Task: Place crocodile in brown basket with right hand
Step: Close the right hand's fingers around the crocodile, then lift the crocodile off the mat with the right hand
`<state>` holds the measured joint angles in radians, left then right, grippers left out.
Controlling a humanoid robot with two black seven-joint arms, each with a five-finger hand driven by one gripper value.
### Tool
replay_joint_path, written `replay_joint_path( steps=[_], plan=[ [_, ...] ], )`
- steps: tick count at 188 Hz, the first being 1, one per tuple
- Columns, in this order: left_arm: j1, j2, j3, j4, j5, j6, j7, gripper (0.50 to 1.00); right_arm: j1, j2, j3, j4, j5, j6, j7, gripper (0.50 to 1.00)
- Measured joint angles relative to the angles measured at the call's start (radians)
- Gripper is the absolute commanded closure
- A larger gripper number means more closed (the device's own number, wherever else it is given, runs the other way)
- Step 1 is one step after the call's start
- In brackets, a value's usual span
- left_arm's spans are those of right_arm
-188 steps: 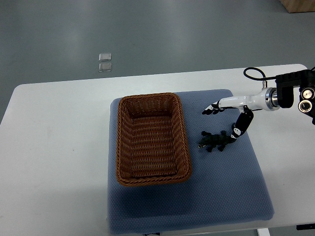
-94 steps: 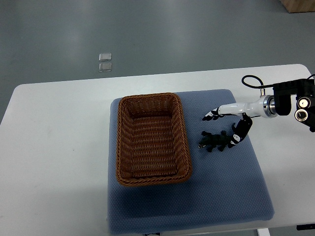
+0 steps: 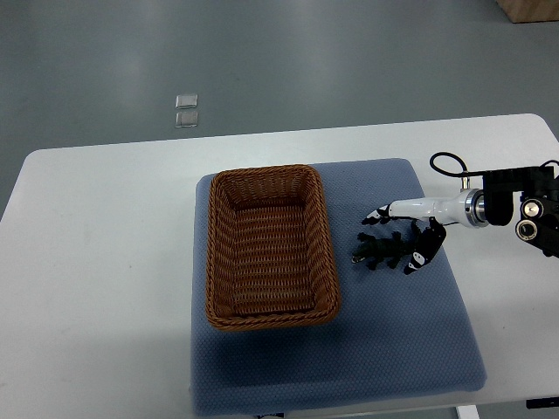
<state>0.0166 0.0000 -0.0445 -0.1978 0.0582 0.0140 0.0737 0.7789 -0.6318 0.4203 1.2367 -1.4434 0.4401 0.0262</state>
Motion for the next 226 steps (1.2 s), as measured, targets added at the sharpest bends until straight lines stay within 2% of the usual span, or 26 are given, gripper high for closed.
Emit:
replay_joint_path(
  steps=[94,103,112,123,145,164,200,226],
  plan=[
    [0.0,0.0,0.0,0.0,0.0,0.0,0.0,0.5,-0.016,0.006,0.001,-0.01,-0.018,-0.035,0.006,0.564],
    [0.0,0.0,0.0,0.001,0.0,0.0,0.0,0.5,-0.016,0.004,0.002,-0.009,-0.018,-0.035,0.006,0.601],
    [0.0,0.0,0.0,0.001,0.0,0.0,0.0,0.5,-0.016,0.003,0.003,-0.009,-0.017,-0.035,0.007,0.615],
    [0.0,0.0,0.0,0.001,0.0,0.0,0.0,0.5,-0.015,0.002,0.003,-0.007,-0.016,-0.035,0.01,0.668],
    [0.0,0.0,0.0,0.001,0.0,0.0,0.0,0.5,-0.015,-0.002,0.003,-0.002,-0.016,-0.035,0.017,0.709],
    [-0.001,0.0,-0.001,0.003,0.0,0.0,0.0,0.5,-0.016,-0.005,0.004,0.002,-0.015,-0.035,0.024,0.738],
    [0.0,0.0,-0.001,0.003,0.0,0.0,0.0,0.5,-0.021,-0.008,0.005,0.004,-0.015,-0.035,0.035,0.738],
    [0.0,0.0,-0.001,0.003,0.0,-0.001,0.0,0.5,-0.024,-0.011,0.005,0.004,-0.015,-0.035,0.042,0.779]
  ],
)
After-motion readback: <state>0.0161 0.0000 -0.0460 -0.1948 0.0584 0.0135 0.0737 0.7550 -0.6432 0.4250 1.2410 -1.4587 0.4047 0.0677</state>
